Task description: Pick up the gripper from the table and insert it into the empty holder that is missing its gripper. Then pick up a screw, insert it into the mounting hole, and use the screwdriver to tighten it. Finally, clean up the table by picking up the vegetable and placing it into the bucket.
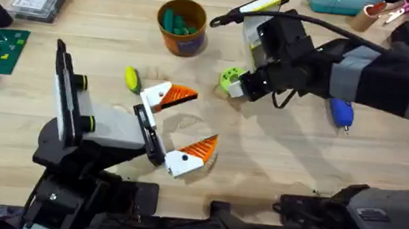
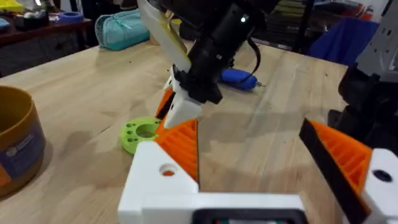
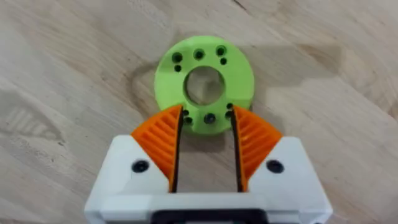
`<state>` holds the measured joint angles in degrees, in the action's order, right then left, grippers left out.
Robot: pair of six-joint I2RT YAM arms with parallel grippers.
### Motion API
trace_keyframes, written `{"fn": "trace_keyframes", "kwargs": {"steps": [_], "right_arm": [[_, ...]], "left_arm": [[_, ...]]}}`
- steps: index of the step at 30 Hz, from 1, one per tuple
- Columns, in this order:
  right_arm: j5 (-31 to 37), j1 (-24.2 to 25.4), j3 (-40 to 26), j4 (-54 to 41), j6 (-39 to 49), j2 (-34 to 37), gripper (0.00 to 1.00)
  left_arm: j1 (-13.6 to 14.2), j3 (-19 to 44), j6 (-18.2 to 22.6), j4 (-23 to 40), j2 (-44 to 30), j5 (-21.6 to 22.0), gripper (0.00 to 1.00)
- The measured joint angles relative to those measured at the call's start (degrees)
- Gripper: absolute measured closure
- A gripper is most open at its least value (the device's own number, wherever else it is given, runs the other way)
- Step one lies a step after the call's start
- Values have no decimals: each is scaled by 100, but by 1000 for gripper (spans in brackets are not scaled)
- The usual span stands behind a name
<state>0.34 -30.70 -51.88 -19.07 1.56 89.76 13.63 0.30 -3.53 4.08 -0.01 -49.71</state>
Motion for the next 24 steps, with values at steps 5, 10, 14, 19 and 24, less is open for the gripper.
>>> {"fn": "trace_keyframes", "kwargs": {"steps": [5, 10, 14, 19, 24], "right_arm": [[-2, 0, 0, 4, 0, 0, 537], [-2, 0, 0, 4, 2, 0, 574], [-4, 0, 0, 7, 15, 0, 788], [-20, 0, 0, 17, 17, 0, 993], [-20, 0, 0, 13, 19, 0, 994]], "left_arm": [[0, 0, 0, 0, 0, 0, 13], [0, 0, 0, 0, 0, 2, 13], [0, 0, 0, 0, -2, 2, 13], [0, 0, 0, 0, -2, 2, 13], [0, 0, 0, 0, 0, 0, 13]]}}
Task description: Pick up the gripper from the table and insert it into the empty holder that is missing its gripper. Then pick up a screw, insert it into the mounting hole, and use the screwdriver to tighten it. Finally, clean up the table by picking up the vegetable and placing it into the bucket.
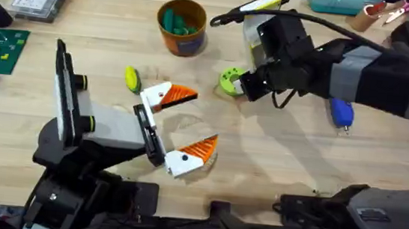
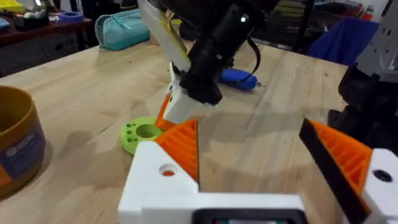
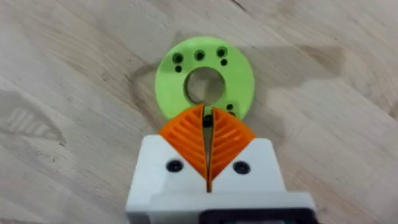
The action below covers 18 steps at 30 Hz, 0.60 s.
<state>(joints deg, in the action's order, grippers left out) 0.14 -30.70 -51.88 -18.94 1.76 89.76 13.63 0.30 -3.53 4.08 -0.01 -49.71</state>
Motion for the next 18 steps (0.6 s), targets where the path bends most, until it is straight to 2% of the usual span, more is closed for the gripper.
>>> {"fn": "trace_keyframes", "kwargs": {"steps": [18], "right_arm": [[0, 0, -63, 72, 0, 188, 994]], "left_arm": [[0, 0, 0, 0, 0, 0, 13]]}}
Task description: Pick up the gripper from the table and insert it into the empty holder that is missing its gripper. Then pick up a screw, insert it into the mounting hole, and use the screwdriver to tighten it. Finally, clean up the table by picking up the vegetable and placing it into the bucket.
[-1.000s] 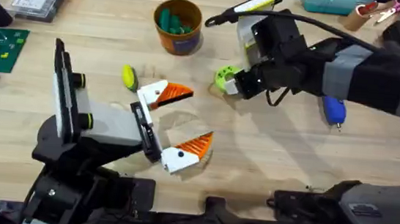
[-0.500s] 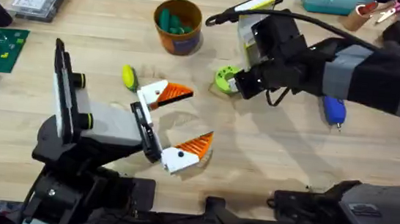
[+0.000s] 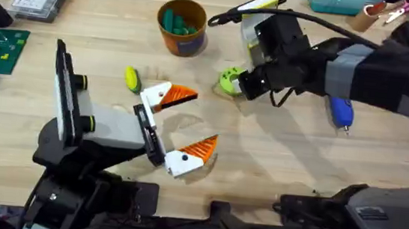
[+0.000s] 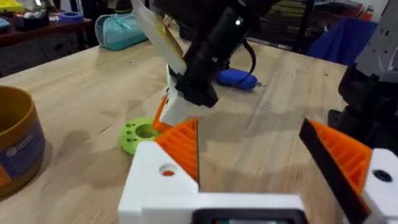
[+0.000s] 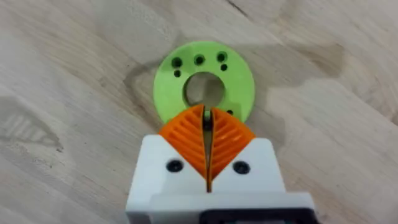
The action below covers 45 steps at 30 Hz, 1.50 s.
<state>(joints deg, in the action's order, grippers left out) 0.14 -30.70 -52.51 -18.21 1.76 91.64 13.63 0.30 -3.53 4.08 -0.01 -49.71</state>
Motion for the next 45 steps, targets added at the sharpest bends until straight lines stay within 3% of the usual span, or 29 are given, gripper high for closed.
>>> {"fn": "trace_keyframes", "kwargs": {"steps": [16, 29, 45], "right_arm": [[0, 0, -165, -391, 0, -63, 995], [-1, -37, -1265, -1888, -2, -1110, 995], [-840, -856, -2367, -2910, -218, -1495, 995]], "left_arm": [[0, 0, 0, 0, 0, 1, 14], [0, 0, 1, 0, 0, 1, 14], [0, 0, 1, 0, 0, 1, 14]]}}
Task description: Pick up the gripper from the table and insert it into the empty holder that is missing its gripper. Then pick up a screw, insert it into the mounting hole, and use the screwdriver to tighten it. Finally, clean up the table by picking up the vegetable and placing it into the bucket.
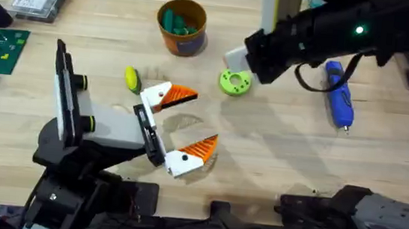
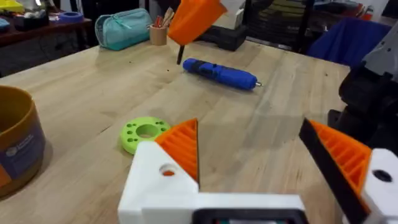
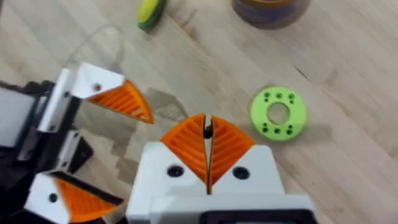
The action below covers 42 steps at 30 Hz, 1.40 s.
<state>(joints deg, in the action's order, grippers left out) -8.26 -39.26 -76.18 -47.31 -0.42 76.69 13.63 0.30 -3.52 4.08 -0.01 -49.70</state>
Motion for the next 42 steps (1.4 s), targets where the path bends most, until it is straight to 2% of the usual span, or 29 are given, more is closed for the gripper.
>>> {"fn": "trace_keyframes", "kwargs": {"steps": [14, 29, 42], "right_arm": [[-128, -764, -461, -26, -139, 0, 995], [-126, -873, -768, -18, -217, 35, 995], [-12, -1201, -1193, -49, -216, 498, 995]], "left_arm": [[0, 0, 0, 0, 0, 1, 14], [0, 0, 1, 0, 0, -1, 15], [0, 0, 1, 0, -1, 0, 15]]}}
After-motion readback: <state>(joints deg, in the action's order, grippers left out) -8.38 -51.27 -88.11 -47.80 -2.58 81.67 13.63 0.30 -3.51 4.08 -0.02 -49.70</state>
